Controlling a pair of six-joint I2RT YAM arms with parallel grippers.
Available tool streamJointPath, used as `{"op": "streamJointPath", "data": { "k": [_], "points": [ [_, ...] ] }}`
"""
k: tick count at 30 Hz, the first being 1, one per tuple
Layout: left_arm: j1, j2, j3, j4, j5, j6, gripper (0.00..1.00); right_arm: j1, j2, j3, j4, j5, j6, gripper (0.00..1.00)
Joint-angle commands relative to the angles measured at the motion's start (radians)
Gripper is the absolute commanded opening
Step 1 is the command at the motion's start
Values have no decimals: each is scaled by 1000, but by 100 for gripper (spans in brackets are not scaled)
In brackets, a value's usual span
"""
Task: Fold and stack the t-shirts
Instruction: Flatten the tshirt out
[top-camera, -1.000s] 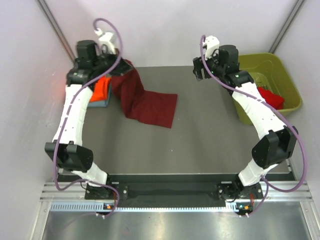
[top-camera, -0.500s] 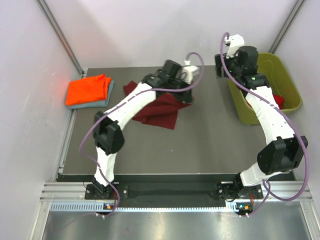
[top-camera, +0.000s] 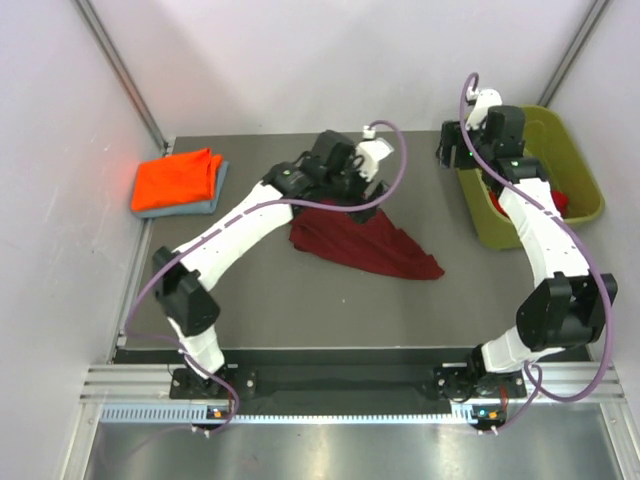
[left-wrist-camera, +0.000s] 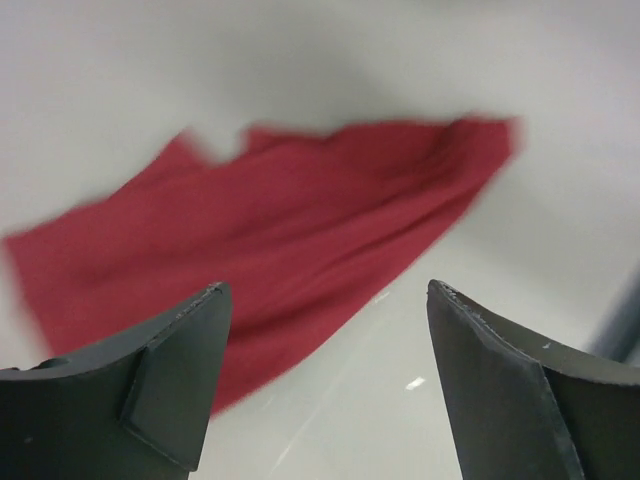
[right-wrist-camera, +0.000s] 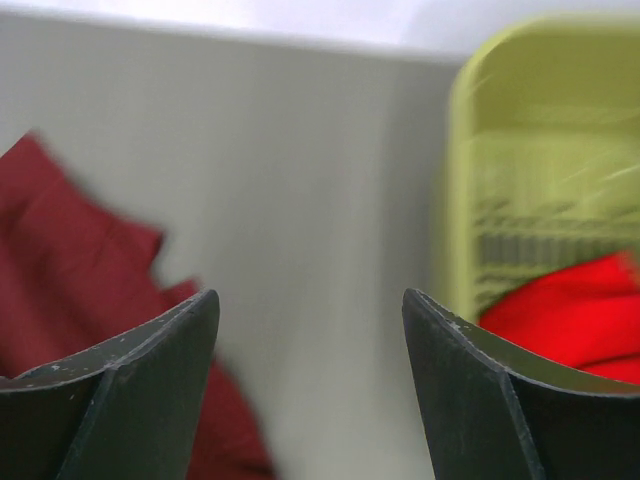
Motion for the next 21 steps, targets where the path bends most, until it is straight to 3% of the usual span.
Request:
{"op": "streamJointPath", "data": {
  "k": [1,6,10,21],
  "points": [
    [60,-114,-116,5,-224,101,84,-2,27,-55,-57,-165,121,73],
    [192,-101,-189,16,-232,63,83,-4,86,-227,-66,-320,226,71],
    [248,-72,-153,13,-212,20,81,-4,141,-342,-16,-369,264,68],
    [255,-113,-143,10,-222,24,81,22,375,-209,30,-389,266,62]
  ]
}}
